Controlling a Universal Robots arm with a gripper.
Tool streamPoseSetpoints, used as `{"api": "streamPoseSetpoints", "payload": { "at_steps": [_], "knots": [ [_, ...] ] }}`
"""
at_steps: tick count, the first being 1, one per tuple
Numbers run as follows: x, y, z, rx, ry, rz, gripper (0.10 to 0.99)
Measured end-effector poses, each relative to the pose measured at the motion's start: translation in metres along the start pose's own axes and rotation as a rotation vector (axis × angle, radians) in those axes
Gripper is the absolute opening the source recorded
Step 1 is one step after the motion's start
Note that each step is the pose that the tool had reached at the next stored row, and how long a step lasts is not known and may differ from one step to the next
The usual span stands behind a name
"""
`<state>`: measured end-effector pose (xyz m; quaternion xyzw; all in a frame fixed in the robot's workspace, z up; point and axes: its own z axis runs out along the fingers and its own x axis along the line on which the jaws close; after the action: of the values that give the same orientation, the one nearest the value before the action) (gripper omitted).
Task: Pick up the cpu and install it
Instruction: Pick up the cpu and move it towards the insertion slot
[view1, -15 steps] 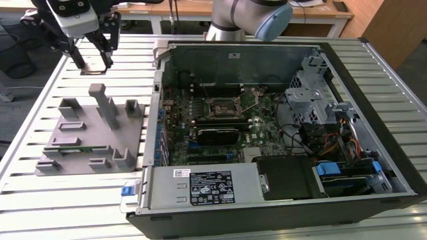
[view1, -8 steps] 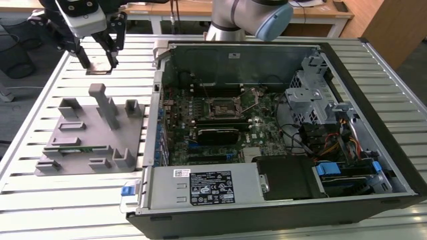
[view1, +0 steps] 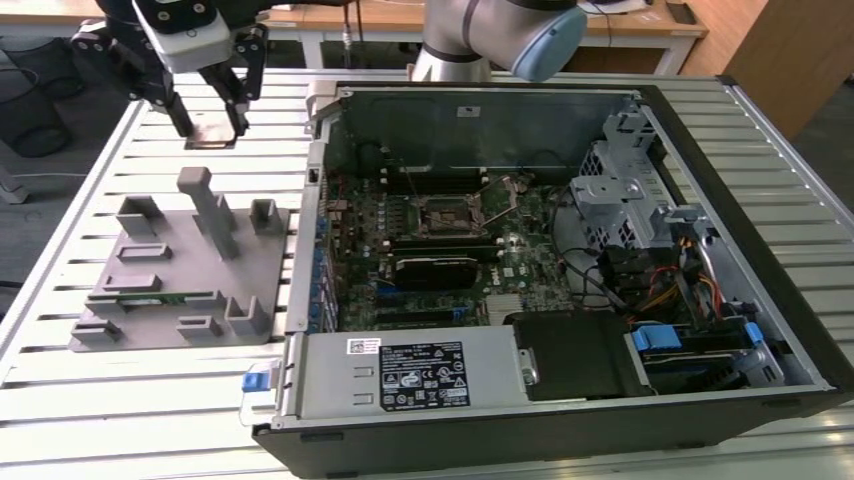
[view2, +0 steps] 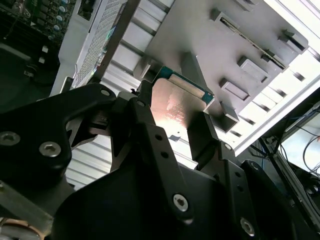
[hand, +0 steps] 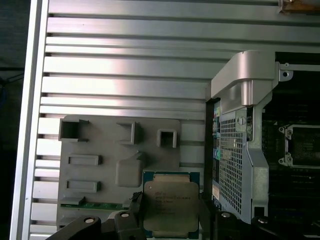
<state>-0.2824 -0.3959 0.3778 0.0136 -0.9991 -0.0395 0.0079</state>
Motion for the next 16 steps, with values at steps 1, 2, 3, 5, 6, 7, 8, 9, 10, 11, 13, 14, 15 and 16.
{"api": "streamPoseSetpoints", "payload": {
  "at_steps": [1,2,3,5,6,7,8,9,10,11,13,14,15,16],
  "knots": [
    [-0.0014,0.0,0.0,0.0,0.0,0.0,0.529],
    [-0.003,0.0,-0.0001,0.0,0.0,0.0,0.529],
    [-0.0047,0.0001,-0.0001,0.0,0.0,0.0,0.529],
    [-0.0079,0.0002,-0.0001,0.0,0.0,0.0,0.529],
    [-0.0093,0.0003,-0.0002,0.0,0.0001,0.0,0.529],
    [-0.0108,0.0004,-0.0001,0.0,0.0,0.0,0.529],
    [-0.0124,0.0005,-0.0001,0.0,0.0,0.0,0.529],
    [-0.0143,0.0007,-0.0002,0.0,0.0,0.0,0.529],
    [-0.016,0.0011,-0.0001,0.0,0.0,0.0,0.529],
    [-0.0175,0.0018,-0.0001,0.0,0.0,0.0,0.529],
    [-0.0204,0.0037,0.0,0.0,0.0,0.0,0.529],
    [-0.0222,0.0047,0.0,0.0,0.0,0.0,0.529],
    [-0.024,0.0056,0.0,0.0,0.0001,0.0,0.529],
    [-0.0258,0.0067,0.0002,0.0,0.0,0.0,0.529]
  ]
}}
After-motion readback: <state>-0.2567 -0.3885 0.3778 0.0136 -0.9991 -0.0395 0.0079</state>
